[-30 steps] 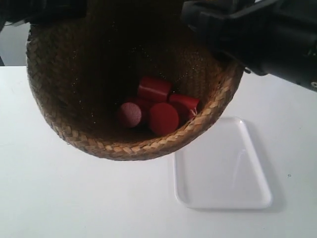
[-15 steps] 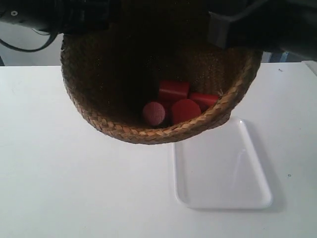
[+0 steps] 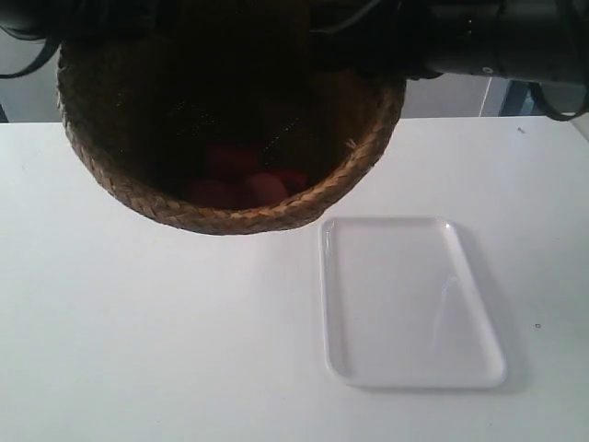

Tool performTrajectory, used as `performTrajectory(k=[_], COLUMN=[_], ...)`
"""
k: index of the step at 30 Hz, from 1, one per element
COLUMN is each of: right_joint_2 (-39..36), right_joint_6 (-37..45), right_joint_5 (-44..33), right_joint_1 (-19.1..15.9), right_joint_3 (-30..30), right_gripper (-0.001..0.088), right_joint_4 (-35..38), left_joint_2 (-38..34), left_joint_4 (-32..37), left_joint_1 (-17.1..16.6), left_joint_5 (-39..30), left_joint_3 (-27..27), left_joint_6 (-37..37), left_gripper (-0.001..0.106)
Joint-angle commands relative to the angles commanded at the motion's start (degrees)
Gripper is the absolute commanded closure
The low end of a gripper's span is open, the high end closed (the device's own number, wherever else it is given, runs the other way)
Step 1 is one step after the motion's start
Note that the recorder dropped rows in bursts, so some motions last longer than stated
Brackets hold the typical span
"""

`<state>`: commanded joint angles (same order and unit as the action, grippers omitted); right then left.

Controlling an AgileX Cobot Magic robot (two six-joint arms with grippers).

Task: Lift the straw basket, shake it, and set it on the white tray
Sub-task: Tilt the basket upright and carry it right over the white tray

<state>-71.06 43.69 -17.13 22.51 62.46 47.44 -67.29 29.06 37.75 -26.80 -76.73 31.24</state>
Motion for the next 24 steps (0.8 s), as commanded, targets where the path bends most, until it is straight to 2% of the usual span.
performTrajectory(k=[3, 6, 10, 12, 15, 20, 21, 24], right_joint_2=[0.36, 0.51, 0.51, 0.51, 0.51, 1.18, 2.39, 5.77], right_joint_6=[-6.72, -14.26, -35.04, -41.38, -42.69, -42.69, -42.94, -44.41], right_joint_5=[-2.20, -7.83, -15.58, -18.30, -25.90, -27.42, -27.72, -28.62], right_joint_1=[-0.72, -1.40, -1.52, -1.52, -1.52, -1.52, -1.52, -1.52], right_joint_3=[2.93, 5.99, 9.18, 9.91, 10.78, 10.78, 10.78, 10.78], right_gripper=[0.0868, 0.0868, 0.0868, 0.0868, 0.0868, 0.0868, 0.0868, 0.0868], right_joint_4=[-5.45, -15.64, -31.47, -35.86, -36.94, -36.94, -36.94, -38.29], left_joint_2=[0.26, -0.18, -2.10, -2.96, -4.51, -4.61, -4.61, -4.61], left_joint_4=[-1.58, -3.72, -1.38, -1.16, -1.06, -3.76, -6.61, -9.22], left_joint_1=[0.00, 0.00, 0.00, 0.00, 0.00, 0.00, 0.00, 0.21], left_joint_5=[-0.15, -1.60, -2.49, -3.24, -8.03, -5.76, -5.86, -9.02], left_joint_3=[0.00, 0.00, 0.00, 0.00, 0.00, -0.22, -0.75, -2.02], left_joint_6=[0.28, 0.70, 9.96, 13.17, 16.78, 16.78, 15.31, 10.04], left_gripper=[0.105, 0.105, 0.105, 0.105, 0.105, 0.105, 0.105, 0.105])
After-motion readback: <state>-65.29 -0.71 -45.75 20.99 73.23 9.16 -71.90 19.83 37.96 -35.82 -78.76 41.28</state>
